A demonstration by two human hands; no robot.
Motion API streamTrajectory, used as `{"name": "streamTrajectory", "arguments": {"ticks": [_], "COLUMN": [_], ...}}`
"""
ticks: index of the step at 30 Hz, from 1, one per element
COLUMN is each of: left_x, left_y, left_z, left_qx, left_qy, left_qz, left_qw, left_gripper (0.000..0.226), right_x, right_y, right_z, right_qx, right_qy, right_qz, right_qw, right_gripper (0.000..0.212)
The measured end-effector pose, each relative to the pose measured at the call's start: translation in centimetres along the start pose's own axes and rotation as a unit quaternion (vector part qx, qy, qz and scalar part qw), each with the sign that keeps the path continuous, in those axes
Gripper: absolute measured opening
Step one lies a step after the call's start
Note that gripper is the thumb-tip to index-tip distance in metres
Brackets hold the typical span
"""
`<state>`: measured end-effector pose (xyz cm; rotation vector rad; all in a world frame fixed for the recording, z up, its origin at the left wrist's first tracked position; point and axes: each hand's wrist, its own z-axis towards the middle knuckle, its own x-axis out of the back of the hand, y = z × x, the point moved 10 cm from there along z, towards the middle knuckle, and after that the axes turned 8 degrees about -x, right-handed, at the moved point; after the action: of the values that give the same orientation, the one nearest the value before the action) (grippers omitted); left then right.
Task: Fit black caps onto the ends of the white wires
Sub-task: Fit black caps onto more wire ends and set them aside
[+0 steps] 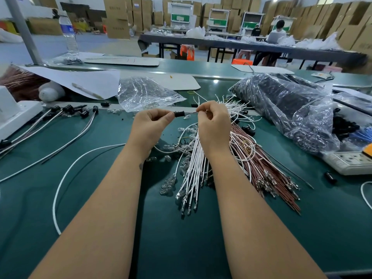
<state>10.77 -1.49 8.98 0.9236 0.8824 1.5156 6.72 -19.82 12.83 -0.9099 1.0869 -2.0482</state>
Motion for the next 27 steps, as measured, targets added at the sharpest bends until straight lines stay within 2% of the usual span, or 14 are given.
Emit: {"name": "streamTrajectory", "arguments": {"ticks": [5,11,16,20,23,25,27], "left_x": [-0.2,-0.8,-1.1,-1.0,-0.7,0.7,3.1], "left_y": [0.3,1.0,1.2,1.8,2.5,2.4,2.2], "left_z": [-0.1,-0.3,-0.4,-0.6,-0.4,-0.3,-0.4], "left_qx": [-0.004,-0.01,-0.018,-0.046,-0.083,-0.078,-0.046], "left_qy": [-0.004,-0.012,-0.017,-0.008,0.0,0.052,0.122], "left_qz": [0.005,-0.002,-0.01,0.005,0.09,0.17,0.302], "left_qw": [1.0,1.0,1.0,0.999,0.993,0.981,0.944], "left_gripper": [0.012,0.011,0.011,0.012,0.012,0.008,0.011], "right_x": [0.0,-1.3,-1.8,-2.6,-2.8,-1.8,-0.9], "right_y": [-0.1,-0.7,-2.0,-2.5,-2.5,-2.2,-1.9], "right_z": [-0.1,-0.2,-1.1,-1.5,-1.5,-1.1,-0.7], "right_qx": [0.013,0.05,0.122,0.148,0.164,0.155,0.143], "right_qy": [0.003,-0.036,-0.049,-0.071,-0.054,-0.006,0.03], "right_qz": [0.0,-0.027,-0.059,-0.095,-0.163,-0.214,-0.263], "right_qw": [1.0,0.998,0.99,0.982,0.971,0.964,0.954], "right_gripper": [0.016,0.024,0.03,0.03,0.02,0.017,0.017]}}
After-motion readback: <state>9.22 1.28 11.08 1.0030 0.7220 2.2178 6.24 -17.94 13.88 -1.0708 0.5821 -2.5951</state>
